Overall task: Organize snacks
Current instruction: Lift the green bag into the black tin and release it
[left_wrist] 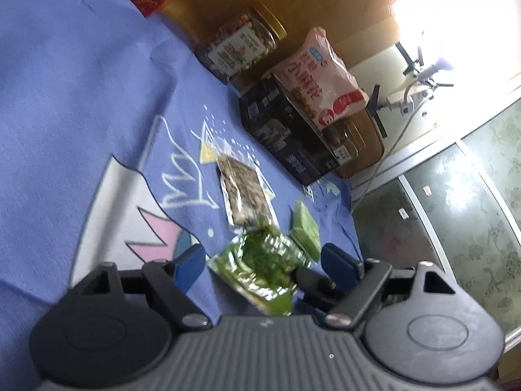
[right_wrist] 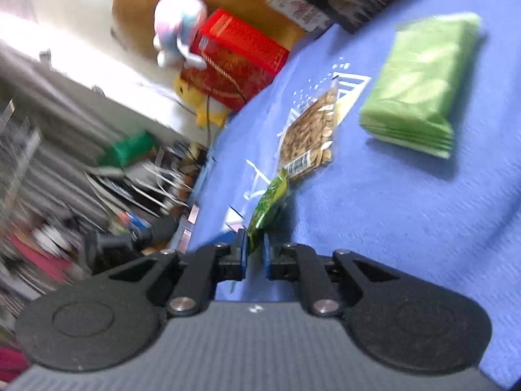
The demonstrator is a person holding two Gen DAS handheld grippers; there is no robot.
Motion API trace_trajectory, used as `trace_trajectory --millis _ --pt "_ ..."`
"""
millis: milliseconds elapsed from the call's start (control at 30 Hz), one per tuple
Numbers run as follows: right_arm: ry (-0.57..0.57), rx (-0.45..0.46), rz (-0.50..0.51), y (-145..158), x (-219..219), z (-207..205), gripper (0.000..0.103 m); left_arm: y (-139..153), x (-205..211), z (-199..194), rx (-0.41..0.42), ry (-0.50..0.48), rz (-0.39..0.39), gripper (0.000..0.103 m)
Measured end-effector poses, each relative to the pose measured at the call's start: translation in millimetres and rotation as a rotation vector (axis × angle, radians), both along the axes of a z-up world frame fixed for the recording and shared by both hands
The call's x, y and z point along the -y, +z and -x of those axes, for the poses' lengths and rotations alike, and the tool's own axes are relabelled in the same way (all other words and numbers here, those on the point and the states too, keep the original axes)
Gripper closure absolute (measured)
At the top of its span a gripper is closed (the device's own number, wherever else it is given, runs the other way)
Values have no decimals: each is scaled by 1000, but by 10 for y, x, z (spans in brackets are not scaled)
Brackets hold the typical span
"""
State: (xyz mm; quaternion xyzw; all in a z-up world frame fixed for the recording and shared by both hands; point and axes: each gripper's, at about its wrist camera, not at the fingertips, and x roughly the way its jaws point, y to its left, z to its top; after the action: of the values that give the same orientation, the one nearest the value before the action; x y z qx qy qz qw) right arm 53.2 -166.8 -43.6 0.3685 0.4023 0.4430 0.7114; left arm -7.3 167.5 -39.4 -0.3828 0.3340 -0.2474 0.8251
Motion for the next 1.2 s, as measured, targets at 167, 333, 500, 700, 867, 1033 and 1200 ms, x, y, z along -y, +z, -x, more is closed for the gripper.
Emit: trace_trajectory --millis 167,333,500,700,867,1033,1200 --pt "-11 -75 -148 -5 123 -29 92 -32 200 -56 -19 -65 44 23" --pt "-21 -60 -182 96 173 -83 93 26 394 -226 -15 -107 -12 24" --pt "-75 26 -28 147 253 -86 93 0 408 -362 -18 -101 -49 23" --pt "-58 55 47 70 173 -154 89 -9 455 -375 15 -129 -64 24" --pt "-20 35 50 29 131 -200 92 -14 425 -361 29 -138 -44 24" --pt "-31 -121 -135 -95 346 -340 93 79 290 -384 56 -111 -45 21" --pt "-38 -144 -275 46 526 -410 93 174 384 -537 83 -179 11 21"
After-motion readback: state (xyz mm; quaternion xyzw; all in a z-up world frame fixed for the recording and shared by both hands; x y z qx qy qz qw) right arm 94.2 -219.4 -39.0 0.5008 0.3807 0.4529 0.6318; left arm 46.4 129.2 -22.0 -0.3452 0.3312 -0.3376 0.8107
